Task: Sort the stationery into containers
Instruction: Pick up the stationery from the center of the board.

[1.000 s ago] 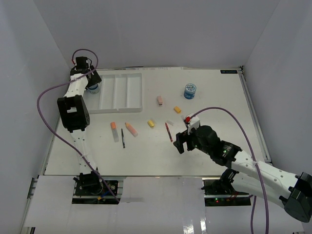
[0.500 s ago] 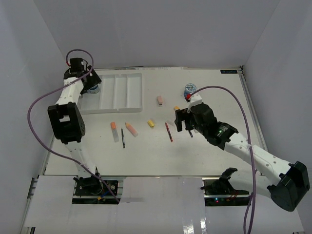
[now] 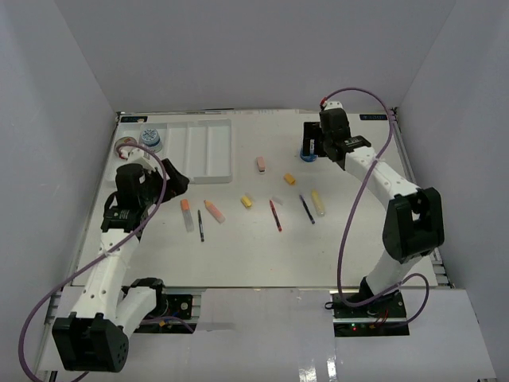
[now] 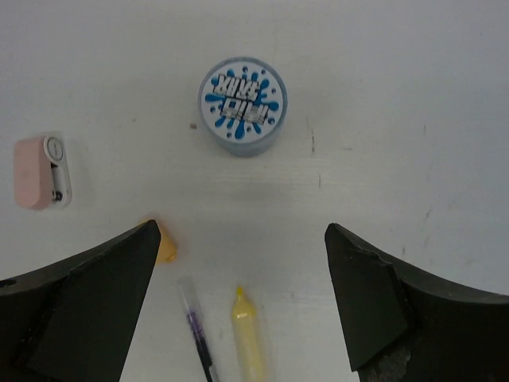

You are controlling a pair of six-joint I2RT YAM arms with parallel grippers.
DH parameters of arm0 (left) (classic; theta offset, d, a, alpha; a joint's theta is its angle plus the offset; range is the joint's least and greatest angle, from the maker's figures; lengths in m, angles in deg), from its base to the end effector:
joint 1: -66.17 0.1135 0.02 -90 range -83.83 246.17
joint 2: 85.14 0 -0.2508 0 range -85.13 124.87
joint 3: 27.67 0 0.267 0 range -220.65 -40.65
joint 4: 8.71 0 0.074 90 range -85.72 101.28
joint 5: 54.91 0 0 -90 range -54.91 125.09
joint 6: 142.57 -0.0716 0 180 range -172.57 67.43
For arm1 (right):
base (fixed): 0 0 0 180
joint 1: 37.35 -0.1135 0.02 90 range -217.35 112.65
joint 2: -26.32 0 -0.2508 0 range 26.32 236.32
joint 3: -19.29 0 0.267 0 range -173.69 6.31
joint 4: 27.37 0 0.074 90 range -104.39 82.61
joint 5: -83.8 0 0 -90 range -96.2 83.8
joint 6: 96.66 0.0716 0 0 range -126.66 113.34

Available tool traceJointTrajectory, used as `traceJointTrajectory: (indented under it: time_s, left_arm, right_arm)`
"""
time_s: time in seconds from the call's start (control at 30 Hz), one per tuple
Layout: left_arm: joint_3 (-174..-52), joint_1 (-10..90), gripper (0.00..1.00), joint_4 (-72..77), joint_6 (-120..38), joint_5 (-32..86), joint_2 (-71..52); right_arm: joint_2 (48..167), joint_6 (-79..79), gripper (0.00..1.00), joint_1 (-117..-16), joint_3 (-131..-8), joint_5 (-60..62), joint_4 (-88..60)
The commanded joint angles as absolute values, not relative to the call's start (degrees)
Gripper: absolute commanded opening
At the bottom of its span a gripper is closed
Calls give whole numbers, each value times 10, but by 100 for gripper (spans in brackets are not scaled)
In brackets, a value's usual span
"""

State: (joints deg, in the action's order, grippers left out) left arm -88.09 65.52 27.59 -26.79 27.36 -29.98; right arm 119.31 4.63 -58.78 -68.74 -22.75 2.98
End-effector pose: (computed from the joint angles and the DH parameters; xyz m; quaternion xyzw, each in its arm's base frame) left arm 0.2667 -0.0127 0.2691 -0.1566 0.8550 -0.1694 0.4646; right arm 0.3942 0.1328 0.2584 -0.0118 0.8814 0.0054 0.4722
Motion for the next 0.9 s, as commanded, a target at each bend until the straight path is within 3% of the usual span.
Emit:
traceJointTrajectory:
  time_s: [0.0,0.23,0.57,0.77,0.87]
  left_arm:
    - [-817,634,98,239,-294,296,-346]
    - [-820,628,98,248,-292,292,-308]
    - [-820,629,98,251,-290,281,-299]
    - [-820,628,98,251,-290,279,-297]
    - [-820,628,98,250,-290,280,-297]
  right_arm:
    - [1275,12,91,-573,-766,-210,12]
    - [1428,-22,90,-556,-878,-192,-8]
    - [1490,-45,90,-548,-907,-187,-56]
    - [1508,-56,100,-546,-908,-173,-66]
    - [1510,-64,88,-547,-906,-169,-66]
